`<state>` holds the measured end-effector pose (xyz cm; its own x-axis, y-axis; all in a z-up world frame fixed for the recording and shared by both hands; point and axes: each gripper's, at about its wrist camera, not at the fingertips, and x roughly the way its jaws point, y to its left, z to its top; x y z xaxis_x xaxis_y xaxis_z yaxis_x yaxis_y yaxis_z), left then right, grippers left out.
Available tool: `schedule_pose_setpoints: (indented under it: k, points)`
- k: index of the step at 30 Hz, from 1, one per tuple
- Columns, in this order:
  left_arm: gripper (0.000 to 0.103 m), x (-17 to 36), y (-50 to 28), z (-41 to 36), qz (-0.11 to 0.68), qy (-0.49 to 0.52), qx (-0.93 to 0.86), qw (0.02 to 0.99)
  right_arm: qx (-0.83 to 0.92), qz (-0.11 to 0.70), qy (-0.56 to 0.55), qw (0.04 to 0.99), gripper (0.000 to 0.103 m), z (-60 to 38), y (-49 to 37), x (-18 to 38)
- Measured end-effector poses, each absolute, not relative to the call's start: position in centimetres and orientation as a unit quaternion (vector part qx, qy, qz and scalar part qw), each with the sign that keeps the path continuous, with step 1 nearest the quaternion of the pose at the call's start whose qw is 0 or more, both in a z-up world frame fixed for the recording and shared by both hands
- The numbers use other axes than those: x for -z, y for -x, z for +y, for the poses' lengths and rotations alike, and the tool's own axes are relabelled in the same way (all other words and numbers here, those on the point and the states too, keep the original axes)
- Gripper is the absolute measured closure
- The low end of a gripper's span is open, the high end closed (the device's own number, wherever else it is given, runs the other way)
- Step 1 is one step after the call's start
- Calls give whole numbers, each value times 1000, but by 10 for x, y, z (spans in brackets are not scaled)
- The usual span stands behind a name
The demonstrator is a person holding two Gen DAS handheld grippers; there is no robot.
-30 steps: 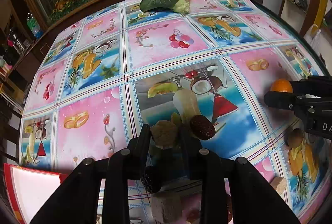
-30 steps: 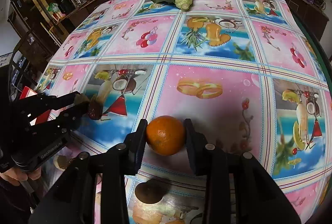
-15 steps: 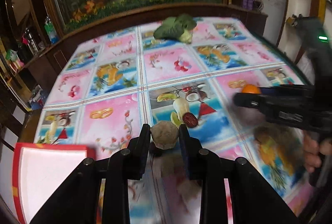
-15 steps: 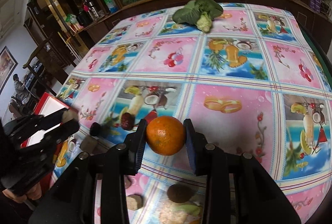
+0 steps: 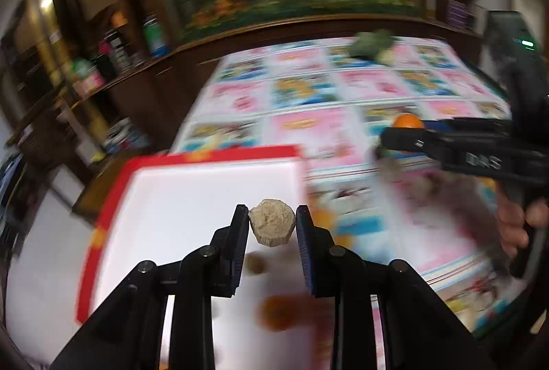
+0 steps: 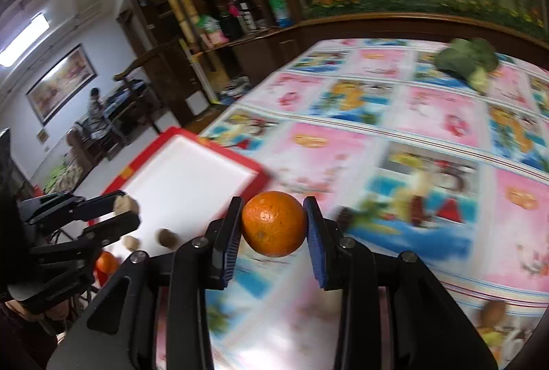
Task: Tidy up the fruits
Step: 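Carry orange and pastry over the tray and open both tools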
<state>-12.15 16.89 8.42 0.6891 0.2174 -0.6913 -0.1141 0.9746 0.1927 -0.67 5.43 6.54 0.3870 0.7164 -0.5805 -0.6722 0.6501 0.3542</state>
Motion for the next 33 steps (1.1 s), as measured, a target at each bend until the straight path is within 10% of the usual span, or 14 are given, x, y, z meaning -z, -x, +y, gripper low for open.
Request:
schedule_pose_setpoints:
  k: [21, 25, 33]
  points:
    - [74, -32, 135, 245, 435, -43, -175, 882, -450, 429, 44, 782, 65, 194, 28, -22]
    - [45, -30, 134, 244, 438, -40, -188, 878, -458, 427, 37, 779, 57, 189, 28, -25]
    - [42, -52, 137, 222, 411, -24, -189, 892, -456, 400, -14, 795, 54, 148, 16, -52]
